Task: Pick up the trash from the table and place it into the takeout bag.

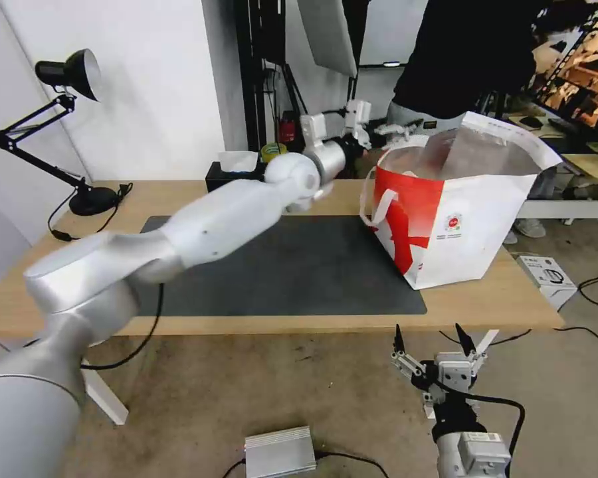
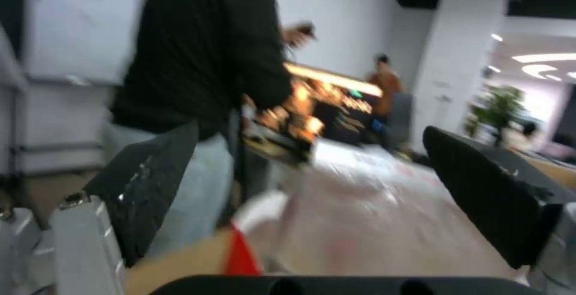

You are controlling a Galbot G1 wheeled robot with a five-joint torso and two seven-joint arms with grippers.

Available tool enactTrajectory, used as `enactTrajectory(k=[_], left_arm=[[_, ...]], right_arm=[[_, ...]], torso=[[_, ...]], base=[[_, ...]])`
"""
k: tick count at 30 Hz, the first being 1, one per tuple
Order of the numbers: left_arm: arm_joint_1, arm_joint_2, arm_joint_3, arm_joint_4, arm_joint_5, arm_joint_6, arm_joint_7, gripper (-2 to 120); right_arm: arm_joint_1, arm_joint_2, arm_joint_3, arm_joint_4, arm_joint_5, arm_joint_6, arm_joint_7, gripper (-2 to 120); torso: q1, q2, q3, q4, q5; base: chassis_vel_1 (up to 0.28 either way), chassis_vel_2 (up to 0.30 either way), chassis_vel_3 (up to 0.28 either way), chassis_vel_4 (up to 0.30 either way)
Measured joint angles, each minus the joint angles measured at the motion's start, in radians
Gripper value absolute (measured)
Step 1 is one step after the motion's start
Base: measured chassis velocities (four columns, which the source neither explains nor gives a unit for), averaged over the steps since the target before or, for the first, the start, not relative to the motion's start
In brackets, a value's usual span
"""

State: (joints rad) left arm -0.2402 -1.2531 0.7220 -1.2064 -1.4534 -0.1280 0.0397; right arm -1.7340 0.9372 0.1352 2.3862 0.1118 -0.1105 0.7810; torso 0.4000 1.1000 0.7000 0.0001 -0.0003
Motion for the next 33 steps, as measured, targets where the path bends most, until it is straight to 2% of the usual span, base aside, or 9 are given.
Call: enactTrajectory(k=[8,18,21,22,23,26,27,29,33], left_arm=[[0.0,0.197,-0.008,-0.235,0.167,-0.072,-0.23,100],[0.179,0.493,-0.113,-0.501,0.377,-0.101,-0.408,100],[0.323,0.575,-0.217,-0.591,0.445,-0.103,-0.426,100],[0.488,0.648,-0.363,-0.67,0.504,-0.103,-0.426,100],[0.488,0.648,-0.363,-0.67,0.504,-0.103,-0.426,100],[0.84,0.741,-0.695,-0.806,0.58,-0.112,-0.411,100],[0.84,0.741,-0.695,-0.806,0.58,-0.112,-0.411,100],[1.083,0.753,-0.836,-0.84,0.649,-0.16,-0.406,100],[1.276,0.705,-0.879,-0.84,0.71,-0.195,-0.397,100]], right_arm=[[0.0,0.0,0.0,0.0,0.0,0.0,0.0,100],[0.0,0.0,0.0,0.0,0.0,0.0,0.0,100],[0.0,0.0,0.0,0.0,0.0,0.0,0.0,100],[0.0,0.0,0.0,0.0,0.0,0.0,0.0,100],[0.0,0.0,0.0,0.0,0.0,0.0,0.0,100],[0.0,0.0,0.0,0.0,0.0,0.0,0.0,100],[0.0,0.0,0.0,0.0,0.0,0.0,0.0,100],[0.0,0.0,0.0,0.0,0.0,0.0,0.0,100],[0.0,0.0,0.0,0.0,0.0,0.0,0.0,100]], torso=[[0.0,0.0,0.0,0.0003,-0.0001],[0.0,0.0,0.0,0.0003,-0.0003],[0.0,0.0,0.0,-0.0003,-0.0001],[0.0,0.0,0.0,-0.0003,-0.0006],[0.0,0.0,0.0,-0.0003,-0.0006],[0.0,0.0,0.0,0.0004,0.0011],[0.0,0.0,0.0,0.0004,0.0011],[0.0,0.0,0.0,0.0009,-0.0005],[0.0,0.0,0.0,-0.0001,-0.0016]], base=[[0.0,0.0,0.0,0.0],[0.0,0.0,0.0,0.0],[0.0,0.0,0.0,0.0],[0.0,0.0,0.0,0.0],[0.0,0.0,0.0,0.0],[0.0,0.0,0.0,0.0],[0.0,0.0,0.0,0.0],[0.0,0.0,0.0,0.0],[0.0,0.0,0.0,0.0]])
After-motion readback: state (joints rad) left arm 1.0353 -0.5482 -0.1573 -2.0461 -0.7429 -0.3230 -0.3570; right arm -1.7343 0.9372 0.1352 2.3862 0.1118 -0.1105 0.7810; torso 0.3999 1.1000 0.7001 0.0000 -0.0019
